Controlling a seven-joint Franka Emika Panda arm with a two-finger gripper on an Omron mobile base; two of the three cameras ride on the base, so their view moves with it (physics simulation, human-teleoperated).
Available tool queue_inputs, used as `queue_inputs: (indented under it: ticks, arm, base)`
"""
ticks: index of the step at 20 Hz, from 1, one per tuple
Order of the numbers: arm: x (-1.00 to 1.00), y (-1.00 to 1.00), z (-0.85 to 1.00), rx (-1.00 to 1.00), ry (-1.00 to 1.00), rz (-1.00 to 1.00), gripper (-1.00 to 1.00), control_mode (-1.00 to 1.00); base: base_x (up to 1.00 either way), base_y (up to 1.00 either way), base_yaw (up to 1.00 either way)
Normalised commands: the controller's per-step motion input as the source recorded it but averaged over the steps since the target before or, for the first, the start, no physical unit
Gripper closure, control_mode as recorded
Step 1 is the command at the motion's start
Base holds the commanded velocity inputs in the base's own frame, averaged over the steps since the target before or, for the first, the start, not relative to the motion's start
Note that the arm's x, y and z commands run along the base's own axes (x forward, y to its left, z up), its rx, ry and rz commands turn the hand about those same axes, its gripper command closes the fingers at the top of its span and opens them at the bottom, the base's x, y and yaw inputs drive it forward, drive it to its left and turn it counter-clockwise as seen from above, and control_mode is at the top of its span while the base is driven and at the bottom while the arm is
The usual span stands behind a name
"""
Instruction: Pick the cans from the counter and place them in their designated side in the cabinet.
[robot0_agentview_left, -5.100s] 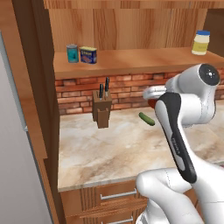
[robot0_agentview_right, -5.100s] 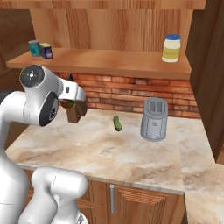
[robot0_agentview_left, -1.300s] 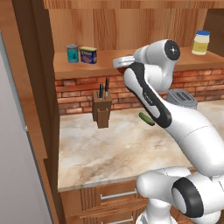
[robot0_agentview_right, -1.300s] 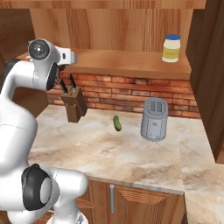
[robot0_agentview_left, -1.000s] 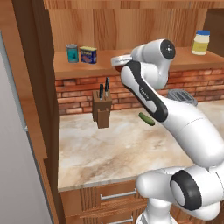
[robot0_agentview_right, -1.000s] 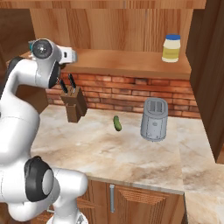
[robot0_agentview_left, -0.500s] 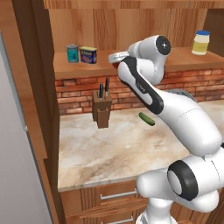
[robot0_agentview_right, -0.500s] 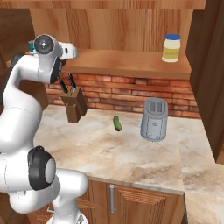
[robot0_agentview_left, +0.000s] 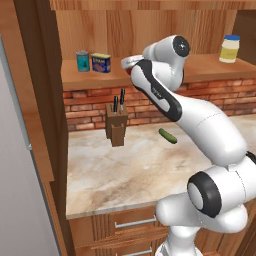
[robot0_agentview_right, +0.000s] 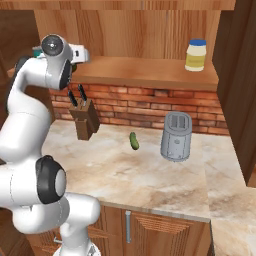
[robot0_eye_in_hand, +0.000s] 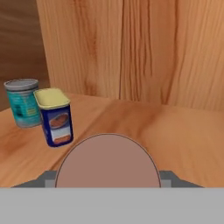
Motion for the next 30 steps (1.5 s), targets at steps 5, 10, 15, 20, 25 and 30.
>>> queue_inputs:
  ticks: [5, 10, 15, 20, 25, 30]
  arm:
    - [0.24, 0.07, 0.00, -0.02, 0.00, 0.01, 1.00, -1.00]
    - [0.21, 0.08, 0.00, -0.03, 0.00, 0.01, 1.00, -1.00]
    - [0.15, 0.09, 0.00, -0.03, 0.00, 0.02, 1.00, -1.00]
    - [0.10, 0.11, -0.01, -0.03, 0.01, 0.02, 1.00, -1.00]
    - [0.14, 0.07, -0.05, -0.02, 0.02, 0.03, 1.00, -1.00]
    - [0.20, 0.03, -0.08, -0.03, 0.01, 0.06, 1.00, -1.00]
  base:
    - [0.00, 0.00, 0.00]
    - [0.00, 0.00, 0.00]
    - [0.00, 0.00, 0.00]
    - [0.00, 0.00, 0.00]
    - [0.00, 0.00, 0.00]
    - [0.00, 0.00, 0.00]
